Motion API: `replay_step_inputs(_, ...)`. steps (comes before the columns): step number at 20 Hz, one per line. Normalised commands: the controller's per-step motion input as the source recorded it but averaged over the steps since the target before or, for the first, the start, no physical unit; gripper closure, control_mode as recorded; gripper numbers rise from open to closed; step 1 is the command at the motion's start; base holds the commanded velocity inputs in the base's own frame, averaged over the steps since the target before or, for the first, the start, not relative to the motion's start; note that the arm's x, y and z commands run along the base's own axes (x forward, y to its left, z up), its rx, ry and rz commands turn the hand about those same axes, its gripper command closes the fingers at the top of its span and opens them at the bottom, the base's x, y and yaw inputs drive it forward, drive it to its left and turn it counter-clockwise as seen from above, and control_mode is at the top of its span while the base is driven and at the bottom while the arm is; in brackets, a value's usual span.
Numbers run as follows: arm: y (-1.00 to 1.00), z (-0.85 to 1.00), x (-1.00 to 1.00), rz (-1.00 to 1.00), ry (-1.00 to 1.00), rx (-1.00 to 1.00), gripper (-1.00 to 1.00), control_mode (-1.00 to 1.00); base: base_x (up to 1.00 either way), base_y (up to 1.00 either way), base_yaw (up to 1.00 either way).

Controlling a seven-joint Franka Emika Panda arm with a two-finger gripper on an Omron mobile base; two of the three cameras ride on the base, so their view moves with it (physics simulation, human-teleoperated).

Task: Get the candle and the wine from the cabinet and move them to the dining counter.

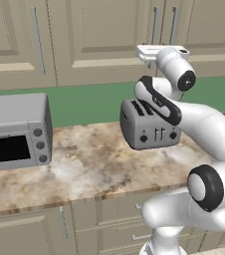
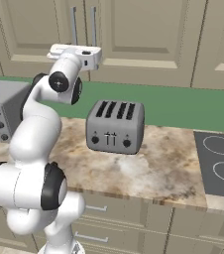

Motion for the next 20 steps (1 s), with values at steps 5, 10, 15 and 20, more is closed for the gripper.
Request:
replay_step_inputs(5,0.00,0.00,0.00,0.00,0.00,0.00,1.00,-1.00,0.00,0.00,0.00)
replay_step_inputs(10,0.00,0.00,0.00,0.00,0.00,0.00,1.00,-1.00,0.00,0.00,0.00)
replay_step_inputs(15,0.00,0.00,0.00,0.00,0.00,0.00,1.00,-1.00,0.00,0.00,0.00)
replay_step_inputs(20,0.00,0.00,0.00,0.00,0.00,0.00,1.00,-1.00,0.00,0.00,0.00)
